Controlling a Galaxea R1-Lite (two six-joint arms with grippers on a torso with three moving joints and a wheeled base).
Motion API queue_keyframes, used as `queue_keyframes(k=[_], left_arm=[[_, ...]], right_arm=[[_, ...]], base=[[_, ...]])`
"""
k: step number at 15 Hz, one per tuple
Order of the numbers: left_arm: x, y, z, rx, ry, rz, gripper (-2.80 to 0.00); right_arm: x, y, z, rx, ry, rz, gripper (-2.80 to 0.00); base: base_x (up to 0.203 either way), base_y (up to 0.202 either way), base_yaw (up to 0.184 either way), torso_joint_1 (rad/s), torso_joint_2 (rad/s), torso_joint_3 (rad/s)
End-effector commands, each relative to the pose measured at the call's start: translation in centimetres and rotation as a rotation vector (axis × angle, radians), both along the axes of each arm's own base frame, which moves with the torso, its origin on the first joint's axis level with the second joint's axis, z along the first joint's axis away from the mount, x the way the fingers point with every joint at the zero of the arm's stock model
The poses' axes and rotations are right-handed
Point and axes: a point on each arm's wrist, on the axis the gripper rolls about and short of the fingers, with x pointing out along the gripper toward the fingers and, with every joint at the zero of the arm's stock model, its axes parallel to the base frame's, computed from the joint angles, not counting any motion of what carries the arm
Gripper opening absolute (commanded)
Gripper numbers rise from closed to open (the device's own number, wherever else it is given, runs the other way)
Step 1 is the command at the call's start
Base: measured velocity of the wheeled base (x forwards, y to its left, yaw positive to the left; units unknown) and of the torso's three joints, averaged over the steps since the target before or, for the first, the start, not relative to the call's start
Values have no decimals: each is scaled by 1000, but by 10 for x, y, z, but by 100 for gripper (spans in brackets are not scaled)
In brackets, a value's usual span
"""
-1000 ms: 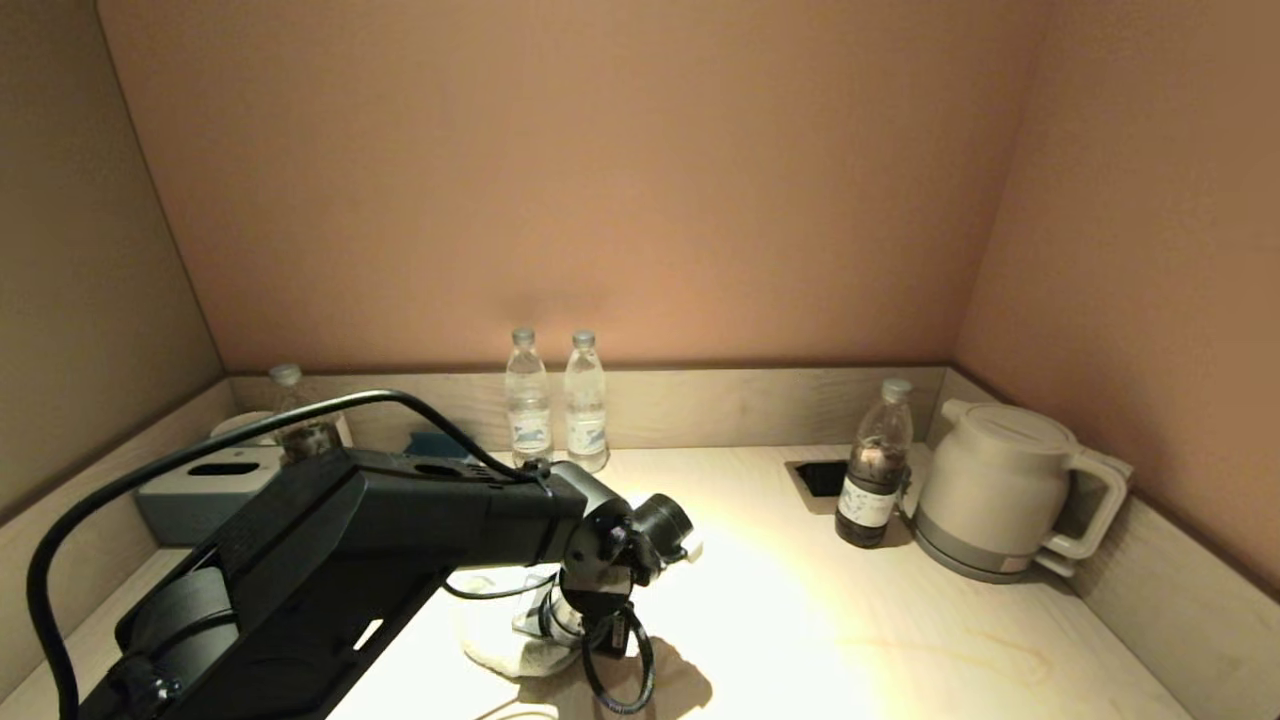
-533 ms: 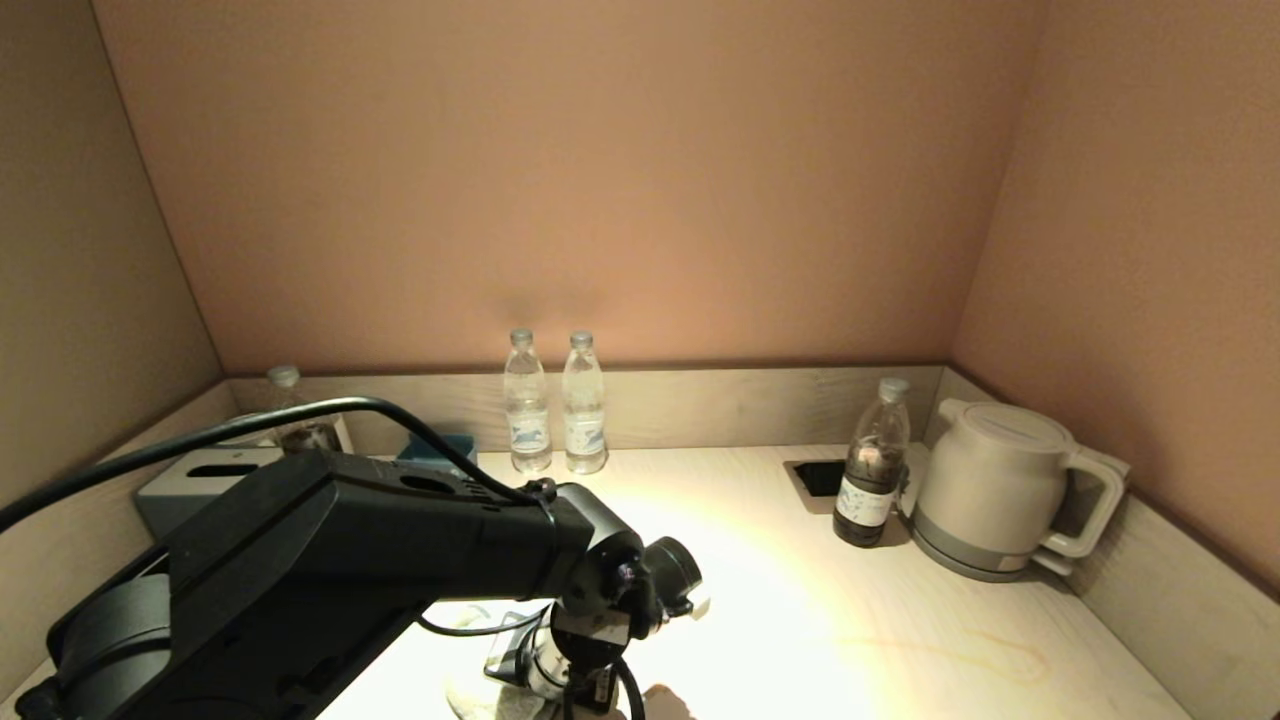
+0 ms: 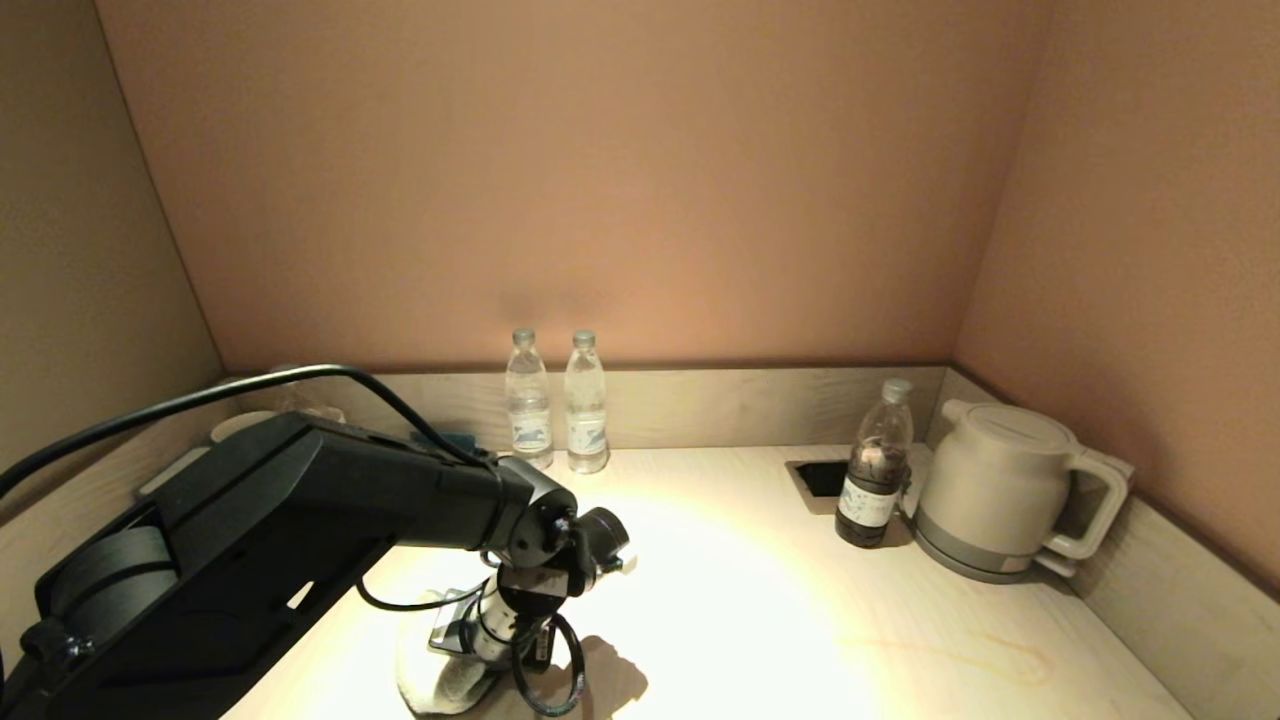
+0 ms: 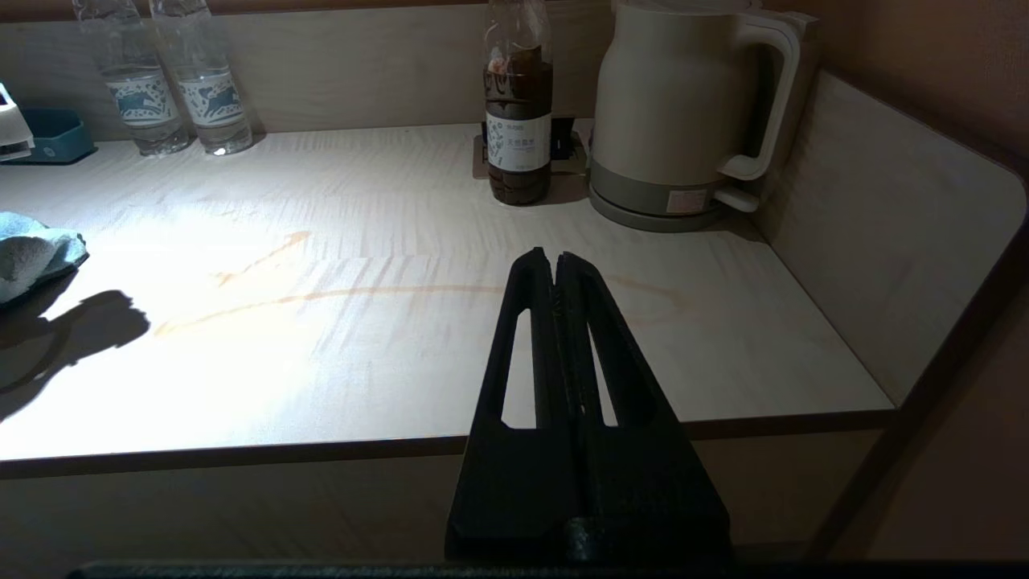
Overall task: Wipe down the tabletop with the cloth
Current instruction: Sweep the stains on the table
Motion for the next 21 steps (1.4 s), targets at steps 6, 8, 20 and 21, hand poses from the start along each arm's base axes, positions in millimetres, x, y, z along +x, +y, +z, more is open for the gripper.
queue_keyframes(k=[6,8,20,21], left_arm=[[42,13,-9,-41,-38,81,-280],[46,9,-9,-57,-56,72,-280],[75,-40,-7,-310,-381,-104,-280],[75,-40,-7,-310,-381,-104,-280]], right_arm=[[0,0,0,0,2,0,-280],[0,0,0,0,2,2,-280],[0,0,0,0,2,2,-280],[0,0,0,0,2,2,-280]], base=[[0,0,0,0,0,0],[0,0,0,0,0,0],[0,0,0,0,0,0],[0,0,0,0,0,0]])
